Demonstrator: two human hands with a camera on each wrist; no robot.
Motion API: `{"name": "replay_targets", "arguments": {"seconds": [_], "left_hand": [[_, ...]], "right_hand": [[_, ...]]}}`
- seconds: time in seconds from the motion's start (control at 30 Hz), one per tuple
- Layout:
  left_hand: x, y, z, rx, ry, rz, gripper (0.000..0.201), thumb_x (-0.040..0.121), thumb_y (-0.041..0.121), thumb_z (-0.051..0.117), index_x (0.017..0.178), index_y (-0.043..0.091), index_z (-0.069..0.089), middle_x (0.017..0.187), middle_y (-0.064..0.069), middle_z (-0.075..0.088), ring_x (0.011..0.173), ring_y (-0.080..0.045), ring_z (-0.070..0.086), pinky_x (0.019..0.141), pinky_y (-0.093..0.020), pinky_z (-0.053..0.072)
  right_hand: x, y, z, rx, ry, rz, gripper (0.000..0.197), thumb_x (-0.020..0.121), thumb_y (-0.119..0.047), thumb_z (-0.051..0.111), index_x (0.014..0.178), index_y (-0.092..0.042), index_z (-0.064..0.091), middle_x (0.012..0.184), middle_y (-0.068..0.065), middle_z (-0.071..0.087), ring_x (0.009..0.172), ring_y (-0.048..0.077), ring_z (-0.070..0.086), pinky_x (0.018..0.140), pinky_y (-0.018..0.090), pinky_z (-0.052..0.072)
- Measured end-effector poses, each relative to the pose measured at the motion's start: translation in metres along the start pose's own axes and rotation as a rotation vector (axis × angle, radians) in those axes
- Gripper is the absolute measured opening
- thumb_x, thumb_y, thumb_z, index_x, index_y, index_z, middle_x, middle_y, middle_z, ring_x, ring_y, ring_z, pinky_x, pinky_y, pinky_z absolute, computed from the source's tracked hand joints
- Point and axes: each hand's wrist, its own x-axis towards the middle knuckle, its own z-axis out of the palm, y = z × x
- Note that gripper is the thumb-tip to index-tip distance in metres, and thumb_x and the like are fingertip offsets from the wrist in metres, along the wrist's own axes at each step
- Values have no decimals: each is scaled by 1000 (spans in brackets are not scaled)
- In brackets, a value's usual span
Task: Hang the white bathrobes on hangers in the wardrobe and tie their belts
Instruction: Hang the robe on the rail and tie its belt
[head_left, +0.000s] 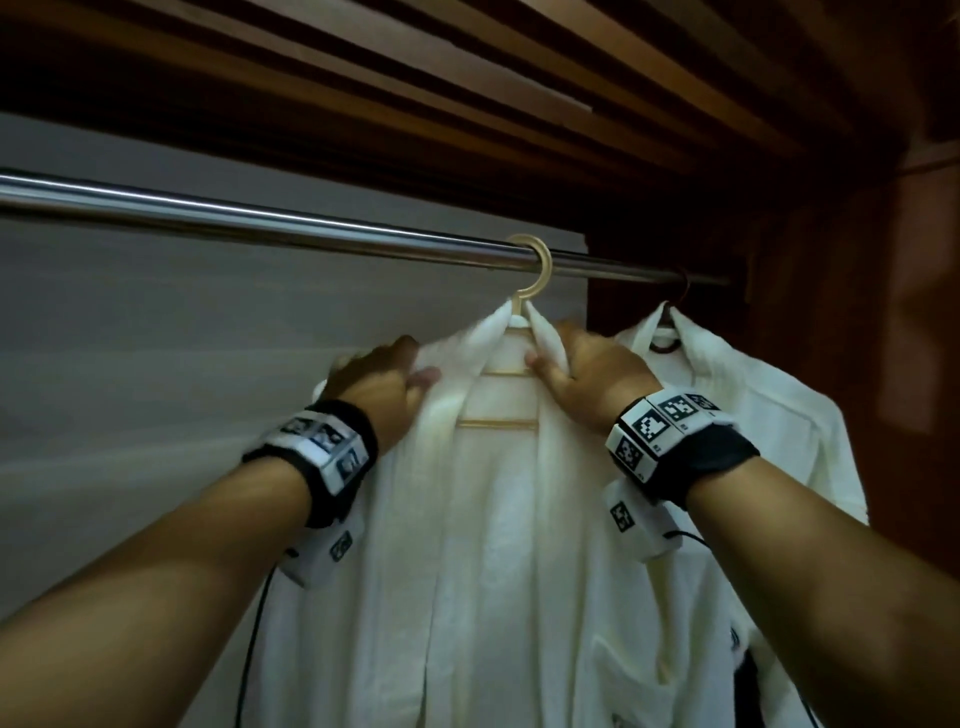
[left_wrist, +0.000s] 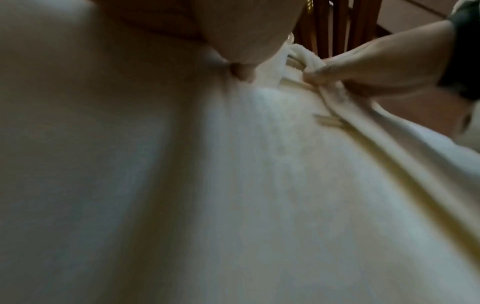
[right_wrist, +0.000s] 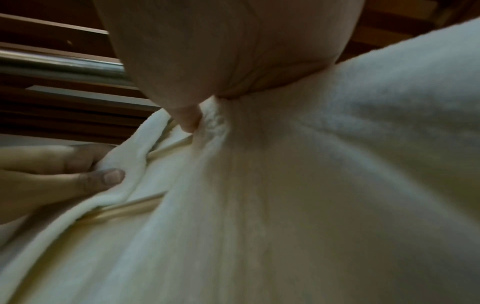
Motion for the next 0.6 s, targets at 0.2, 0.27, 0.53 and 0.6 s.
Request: {"name": "replay_targets", "arguments": {"seconds": [0.2,0.27,0.53,0.6], "left_hand": [[-19,22,36,30,199,-99,84,85,57,53,149,18,16,147,-16,27,137,-34,23,116,-46,10],[-45,20,57,-23,189,-50,103,80,64,55,152,22,-6,159,-12,-7,146,-29,-3,118,-45,2],[-198,-21,179,-218,-36,-489,103,59,56,80,136,21,21,136,-15,28,122,-39,37,100,-57,38],[-206,-18,189,-233,-30,-500,107,55,64,79,135,19,24,133,-13,32,119,-38,42,98,-54,41]], "right_hand": [[-19,-3,25,-192,151,49,90,82,-73,42,150,-20,15,142,13,34,130,33,37,108,47,31],[-47,9,46,-147,195,-21,103,79,-74,45,153,-25,-8,157,14,5,146,34,6,118,52,7],[-236,75,182,-18,-191,49,108,76,-52,68,153,-32,-4,161,14,-4,148,35,-2,117,55,17],[-255,82,194,18,-191,48,103,77,-47,71,152,-35,2,160,15,5,148,35,2,119,50,16]]}}
